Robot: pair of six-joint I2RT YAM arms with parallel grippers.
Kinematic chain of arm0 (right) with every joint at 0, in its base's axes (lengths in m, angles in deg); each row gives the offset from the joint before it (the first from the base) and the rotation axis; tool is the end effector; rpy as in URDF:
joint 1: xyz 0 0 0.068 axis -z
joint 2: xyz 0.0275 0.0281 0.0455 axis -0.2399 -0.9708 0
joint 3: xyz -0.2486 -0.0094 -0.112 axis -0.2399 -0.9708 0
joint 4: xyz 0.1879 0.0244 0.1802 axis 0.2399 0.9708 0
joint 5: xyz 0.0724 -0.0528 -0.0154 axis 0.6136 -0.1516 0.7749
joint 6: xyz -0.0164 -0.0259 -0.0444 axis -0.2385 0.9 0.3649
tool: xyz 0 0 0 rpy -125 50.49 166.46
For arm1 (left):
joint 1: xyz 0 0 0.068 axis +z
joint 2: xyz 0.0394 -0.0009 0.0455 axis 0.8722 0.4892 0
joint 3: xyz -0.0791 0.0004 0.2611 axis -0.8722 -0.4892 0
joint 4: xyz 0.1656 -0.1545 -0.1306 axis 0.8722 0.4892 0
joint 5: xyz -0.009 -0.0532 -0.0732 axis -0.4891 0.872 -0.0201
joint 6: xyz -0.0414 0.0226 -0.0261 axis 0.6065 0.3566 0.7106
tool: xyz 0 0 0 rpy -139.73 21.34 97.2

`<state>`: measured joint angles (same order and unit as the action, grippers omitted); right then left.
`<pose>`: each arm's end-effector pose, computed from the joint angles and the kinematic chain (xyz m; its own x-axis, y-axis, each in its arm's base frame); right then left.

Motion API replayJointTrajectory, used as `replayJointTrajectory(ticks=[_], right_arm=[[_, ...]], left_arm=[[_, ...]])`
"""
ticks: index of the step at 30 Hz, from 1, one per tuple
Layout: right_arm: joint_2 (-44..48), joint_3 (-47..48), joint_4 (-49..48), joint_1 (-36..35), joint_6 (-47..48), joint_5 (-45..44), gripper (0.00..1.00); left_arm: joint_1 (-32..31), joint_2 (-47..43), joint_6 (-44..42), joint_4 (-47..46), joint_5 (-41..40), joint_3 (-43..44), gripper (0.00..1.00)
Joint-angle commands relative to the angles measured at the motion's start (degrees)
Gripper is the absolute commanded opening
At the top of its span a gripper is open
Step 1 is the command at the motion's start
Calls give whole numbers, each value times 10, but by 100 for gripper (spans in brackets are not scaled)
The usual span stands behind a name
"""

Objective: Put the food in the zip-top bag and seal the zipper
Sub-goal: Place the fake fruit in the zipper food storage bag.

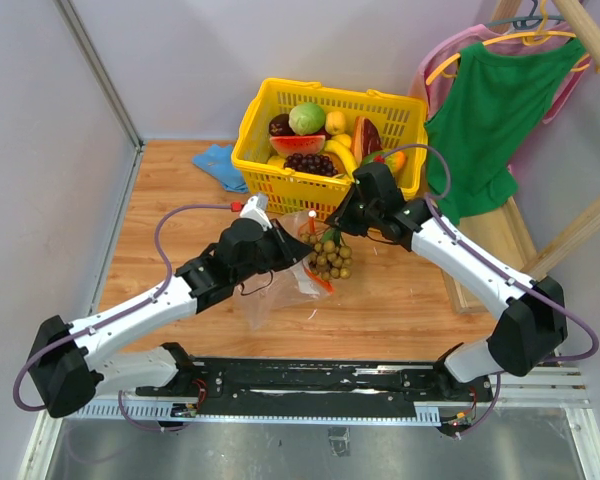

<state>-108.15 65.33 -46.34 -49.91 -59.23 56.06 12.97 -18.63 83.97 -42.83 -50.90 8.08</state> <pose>0.2656 0.1942 0.3238 -0.7603 0.5050 -0.4086 0.0917 0.7061 0.7021 0.1740 -0.1856 0.2926 -0.6723 -0.4630 -0.5776 0.2070 0.6316 -0.7471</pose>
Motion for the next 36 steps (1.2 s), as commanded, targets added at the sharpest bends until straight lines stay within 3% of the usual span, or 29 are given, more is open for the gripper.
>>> replayJointTrajectory(ticks=[1,6,12,16,18,20,22,30,32,36], right_arm=[[8,18,-4,-10,19,-21,1],[0,24,-8,-15,31,-21,1],[-14,24,-12,-26,29,-17,1],[-21,26,-17,-29,23,-11,1],[-26,27,-22,-29,20,-3,1],[-33,29,-27,-30,16,10,1],[-38,30,-31,-31,13,18,1],[-37,26,-37,-32,8,16,1],[-38,26,-36,-32,8,17,1],[-41,27,-37,-32,6,18,1]], left_arm=[[2,13,-30,49,-12,31,1],[2,24,-38,112,-26,64,25],[2,34,-52,193,-56,115,36],[2,46,-65,245,-87,149,33],[2,54,-71,262,-93,161,21],[2,64,-77,273,-88,169,3],[2,75,-84,276,-74,176,0],[2,97,-90,320,-80,208,2],[2,106,-91,359,-106,241,19],[2,133,-99,434,-137,299,32]])
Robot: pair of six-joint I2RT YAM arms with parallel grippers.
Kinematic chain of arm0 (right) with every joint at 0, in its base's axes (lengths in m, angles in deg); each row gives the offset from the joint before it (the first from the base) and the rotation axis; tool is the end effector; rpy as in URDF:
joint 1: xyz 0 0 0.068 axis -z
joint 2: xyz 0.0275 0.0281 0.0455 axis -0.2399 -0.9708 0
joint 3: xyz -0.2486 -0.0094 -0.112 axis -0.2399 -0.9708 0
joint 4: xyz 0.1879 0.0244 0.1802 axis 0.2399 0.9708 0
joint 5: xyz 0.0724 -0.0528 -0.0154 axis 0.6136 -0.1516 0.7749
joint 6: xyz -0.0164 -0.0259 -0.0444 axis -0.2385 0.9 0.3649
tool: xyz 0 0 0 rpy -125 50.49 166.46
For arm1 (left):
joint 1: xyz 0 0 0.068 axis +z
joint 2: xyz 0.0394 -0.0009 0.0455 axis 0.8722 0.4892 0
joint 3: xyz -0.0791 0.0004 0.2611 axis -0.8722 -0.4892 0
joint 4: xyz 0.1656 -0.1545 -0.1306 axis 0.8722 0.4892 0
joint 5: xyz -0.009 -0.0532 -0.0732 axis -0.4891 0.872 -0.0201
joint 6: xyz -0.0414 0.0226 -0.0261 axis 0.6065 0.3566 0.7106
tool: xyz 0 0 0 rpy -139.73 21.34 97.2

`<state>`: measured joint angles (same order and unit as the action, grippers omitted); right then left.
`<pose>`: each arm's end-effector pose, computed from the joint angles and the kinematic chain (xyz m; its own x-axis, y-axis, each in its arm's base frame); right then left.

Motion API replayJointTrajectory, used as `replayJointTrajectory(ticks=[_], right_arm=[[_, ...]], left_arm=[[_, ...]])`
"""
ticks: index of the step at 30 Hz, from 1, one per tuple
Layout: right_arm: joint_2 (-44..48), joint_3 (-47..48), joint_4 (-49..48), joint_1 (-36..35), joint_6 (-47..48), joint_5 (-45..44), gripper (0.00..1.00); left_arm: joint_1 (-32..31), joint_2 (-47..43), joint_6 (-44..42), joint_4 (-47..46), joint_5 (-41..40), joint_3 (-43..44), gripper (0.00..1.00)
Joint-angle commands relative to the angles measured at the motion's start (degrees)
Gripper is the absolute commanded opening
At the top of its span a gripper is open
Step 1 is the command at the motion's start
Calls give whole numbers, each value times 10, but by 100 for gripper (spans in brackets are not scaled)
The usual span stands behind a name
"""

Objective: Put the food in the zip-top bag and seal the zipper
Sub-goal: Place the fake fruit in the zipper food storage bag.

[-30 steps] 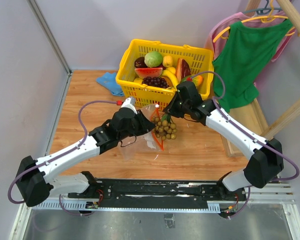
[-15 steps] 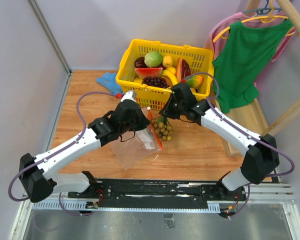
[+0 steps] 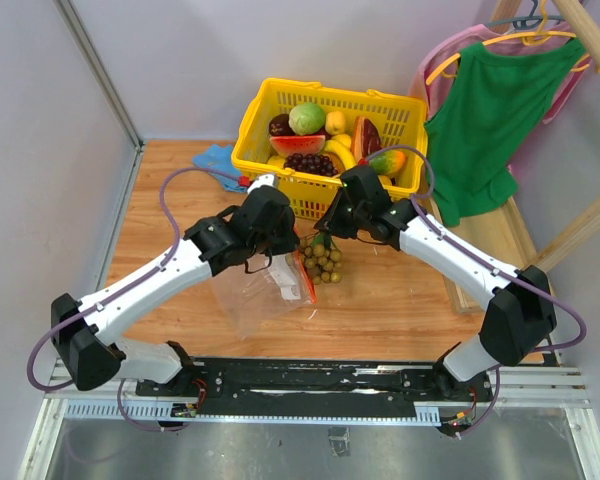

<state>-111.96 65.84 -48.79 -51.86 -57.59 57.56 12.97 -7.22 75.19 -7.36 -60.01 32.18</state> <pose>0.2715 0.2141 0.3095 -0.7971 0.4430 -0.4104 0.0447 0.7211 0.6914 0.1944 -0.1998 0.3310 -0.7315 -0.2211 -0.6450 0.0843 0.9094 -0.4072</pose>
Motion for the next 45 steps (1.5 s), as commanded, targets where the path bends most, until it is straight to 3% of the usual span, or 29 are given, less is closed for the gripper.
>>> replayJointTrajectory(ticks=[1,8,27,30,34,45], right_arm=[[-3,22,-13,-13,-10,4,1],[-10,22,-19,-15,-14,12,1],[-15,23,-25,-21,-16,16,1],[-15,23,-26,-22,-16,16,1],[-10,23,-26,-22,-17,13,1],[17,28,4,5,-23,2,1]], left_arm=[[2,27,-11,93,-49,68,35],[2,64,3,142,-61,92,49],[2,137,-3,168,-29,132,49],[2,147,-9,178,-24,141,38],[2,139,-16,171,-13,147,2],[-4,114,-48,123,45,159,0]])
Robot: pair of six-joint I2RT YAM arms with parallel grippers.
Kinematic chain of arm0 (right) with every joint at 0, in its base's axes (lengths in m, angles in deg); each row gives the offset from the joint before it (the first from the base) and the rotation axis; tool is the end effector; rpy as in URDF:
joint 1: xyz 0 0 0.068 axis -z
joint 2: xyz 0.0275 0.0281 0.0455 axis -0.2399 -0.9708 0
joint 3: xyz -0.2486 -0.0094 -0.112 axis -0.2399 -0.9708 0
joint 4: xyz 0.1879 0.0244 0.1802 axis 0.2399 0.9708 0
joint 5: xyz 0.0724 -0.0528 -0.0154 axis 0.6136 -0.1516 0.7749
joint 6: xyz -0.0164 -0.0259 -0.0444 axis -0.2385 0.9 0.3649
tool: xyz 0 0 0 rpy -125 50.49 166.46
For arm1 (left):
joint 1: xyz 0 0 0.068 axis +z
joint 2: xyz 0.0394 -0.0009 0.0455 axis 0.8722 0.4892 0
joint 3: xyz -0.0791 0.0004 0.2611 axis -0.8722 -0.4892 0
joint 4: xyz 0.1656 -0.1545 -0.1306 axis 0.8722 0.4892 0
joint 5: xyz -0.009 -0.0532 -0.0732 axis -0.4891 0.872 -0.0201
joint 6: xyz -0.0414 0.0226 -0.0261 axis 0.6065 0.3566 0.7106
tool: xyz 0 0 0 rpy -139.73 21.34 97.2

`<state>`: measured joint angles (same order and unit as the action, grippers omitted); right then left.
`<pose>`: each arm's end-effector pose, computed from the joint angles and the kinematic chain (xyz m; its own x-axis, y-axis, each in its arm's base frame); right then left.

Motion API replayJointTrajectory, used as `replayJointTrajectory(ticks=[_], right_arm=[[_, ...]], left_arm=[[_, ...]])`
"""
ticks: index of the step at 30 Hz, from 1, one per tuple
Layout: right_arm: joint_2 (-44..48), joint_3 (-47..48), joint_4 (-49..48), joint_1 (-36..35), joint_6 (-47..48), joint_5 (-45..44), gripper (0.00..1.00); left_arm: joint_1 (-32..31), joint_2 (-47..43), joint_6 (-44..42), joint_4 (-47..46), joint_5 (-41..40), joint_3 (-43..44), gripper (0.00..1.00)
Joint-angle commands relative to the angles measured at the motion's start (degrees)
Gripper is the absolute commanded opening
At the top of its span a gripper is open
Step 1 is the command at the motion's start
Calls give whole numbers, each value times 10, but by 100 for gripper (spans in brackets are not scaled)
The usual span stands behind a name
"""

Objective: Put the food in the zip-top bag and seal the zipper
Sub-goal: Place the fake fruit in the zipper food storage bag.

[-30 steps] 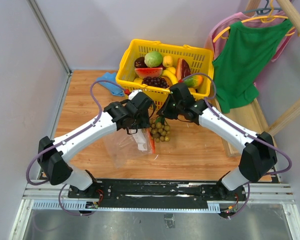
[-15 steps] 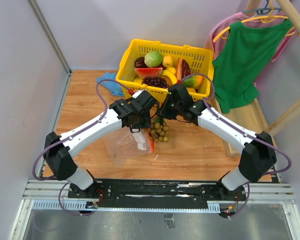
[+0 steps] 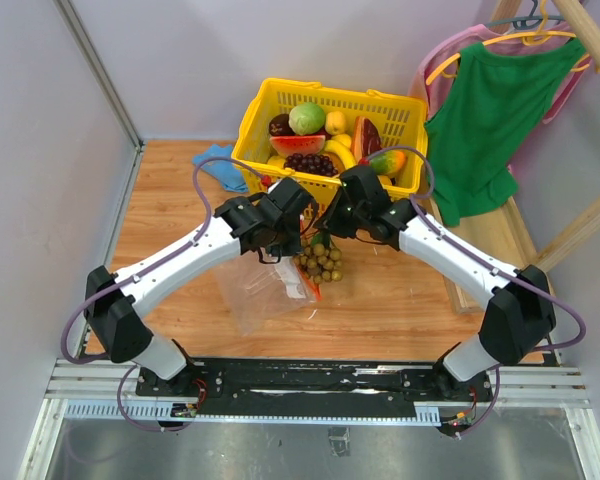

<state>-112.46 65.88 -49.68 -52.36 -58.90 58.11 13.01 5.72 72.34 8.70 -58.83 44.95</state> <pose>0.2715 0.2185 0.3083 -0.8024 0.4498 -0.3923 0.0496 0.7053 0.7072 0.2178 -0.2263 0.3201 -0.8490 -0.0464 -0.5263 0.0735 0.9761 -0.2047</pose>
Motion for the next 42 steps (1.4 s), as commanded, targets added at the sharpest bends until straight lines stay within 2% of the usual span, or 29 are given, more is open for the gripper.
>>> replayJointTrajectory(ticks=[1,11,15,19,25,30,38,42], right_arm=[[20,34,22,10,-8,-3,1],[19,24,17,11,-19,14,1],[34,-4,-31,34,-51,52,1],[59,-38,-78,71,-94,105,1],[93,-77,-125,107,-143,157,0],[111,-90,-131,112,-152,166,1],[125,-121,-135,108,-153,132,1],[119,-121,-125,100,-138,125,1]], left_arm=[[-7,-12,-24,-35,32,37,0],[-16,-9,-50,-57,63,58,0],[-18,-18,-51,-94,104,29,1],[-18,-29,-59,-111,98,-1,0],[-18,-81,-78,-204,102,-93,0],[-18,-130,-95,-309,125,-148,0],[-18,-170,-67,-450,191,-213,1],[-18,-159,-58,-450,200,-207,0]])
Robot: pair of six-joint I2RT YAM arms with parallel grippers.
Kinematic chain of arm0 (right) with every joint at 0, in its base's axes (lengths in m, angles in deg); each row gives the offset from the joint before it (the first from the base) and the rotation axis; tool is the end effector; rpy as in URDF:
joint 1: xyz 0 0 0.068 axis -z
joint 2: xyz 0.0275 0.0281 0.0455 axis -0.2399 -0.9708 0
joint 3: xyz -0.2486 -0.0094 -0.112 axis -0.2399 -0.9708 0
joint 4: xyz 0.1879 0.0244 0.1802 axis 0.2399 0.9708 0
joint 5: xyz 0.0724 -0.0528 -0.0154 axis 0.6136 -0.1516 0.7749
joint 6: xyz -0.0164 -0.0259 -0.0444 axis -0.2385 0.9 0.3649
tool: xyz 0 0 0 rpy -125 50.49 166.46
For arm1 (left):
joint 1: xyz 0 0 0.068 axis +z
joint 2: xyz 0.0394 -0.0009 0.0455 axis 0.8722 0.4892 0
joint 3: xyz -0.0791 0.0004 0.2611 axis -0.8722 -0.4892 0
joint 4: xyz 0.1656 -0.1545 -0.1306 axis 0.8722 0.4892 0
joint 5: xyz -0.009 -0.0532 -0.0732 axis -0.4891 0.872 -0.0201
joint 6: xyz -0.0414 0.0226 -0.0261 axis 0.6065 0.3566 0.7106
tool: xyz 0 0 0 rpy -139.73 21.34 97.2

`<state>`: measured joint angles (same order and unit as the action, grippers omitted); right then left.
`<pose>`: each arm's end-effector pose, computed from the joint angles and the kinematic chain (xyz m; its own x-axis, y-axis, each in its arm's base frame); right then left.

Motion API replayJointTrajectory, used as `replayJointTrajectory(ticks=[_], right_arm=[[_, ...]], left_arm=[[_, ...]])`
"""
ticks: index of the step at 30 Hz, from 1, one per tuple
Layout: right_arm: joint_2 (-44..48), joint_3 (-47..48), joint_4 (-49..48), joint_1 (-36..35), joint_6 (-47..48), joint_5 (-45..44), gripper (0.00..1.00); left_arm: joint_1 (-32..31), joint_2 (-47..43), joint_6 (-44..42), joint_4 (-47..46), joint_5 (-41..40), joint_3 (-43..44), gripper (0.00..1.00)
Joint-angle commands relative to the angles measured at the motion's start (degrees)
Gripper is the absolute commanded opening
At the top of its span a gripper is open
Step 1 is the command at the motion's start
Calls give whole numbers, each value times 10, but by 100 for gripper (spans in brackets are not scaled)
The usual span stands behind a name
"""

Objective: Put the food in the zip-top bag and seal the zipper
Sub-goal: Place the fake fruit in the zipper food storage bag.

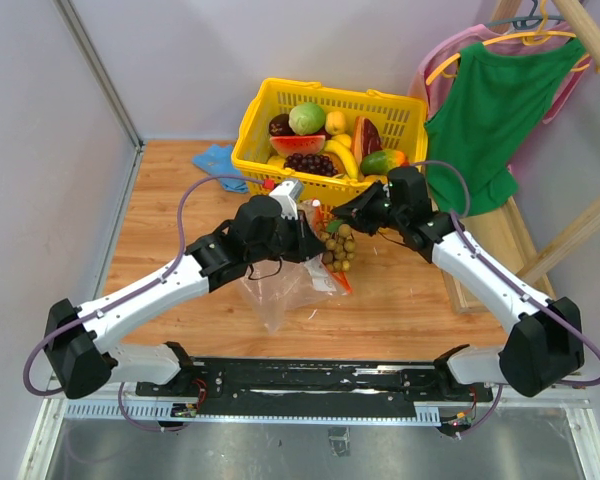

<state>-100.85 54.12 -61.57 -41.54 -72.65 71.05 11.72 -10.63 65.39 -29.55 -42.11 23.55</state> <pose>0.2662 0.1508 0.3197 -0.7515 0.6382 -0.1670 0.1434 0.4051 0.9030 0.1856 -0.2158 0.3296 -0.6833 -0.1064 -0.7224 0.4694 0.6938 -0.5461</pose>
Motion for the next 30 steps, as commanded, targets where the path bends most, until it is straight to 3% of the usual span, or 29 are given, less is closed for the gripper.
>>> replayJointTrajectory(ticks=[1,11,30], right_arm=[[2,2,10,-10,10,-16,1],[22,0,68,-11,73,-80,1],[44,-29,76,8,69,-109,1]], left_arm=[[-5,6,7,-58,28,14,0],[-5,-19,7,-42,-6,8,0],[-5,-40,17,-9,-20,-2,0]])
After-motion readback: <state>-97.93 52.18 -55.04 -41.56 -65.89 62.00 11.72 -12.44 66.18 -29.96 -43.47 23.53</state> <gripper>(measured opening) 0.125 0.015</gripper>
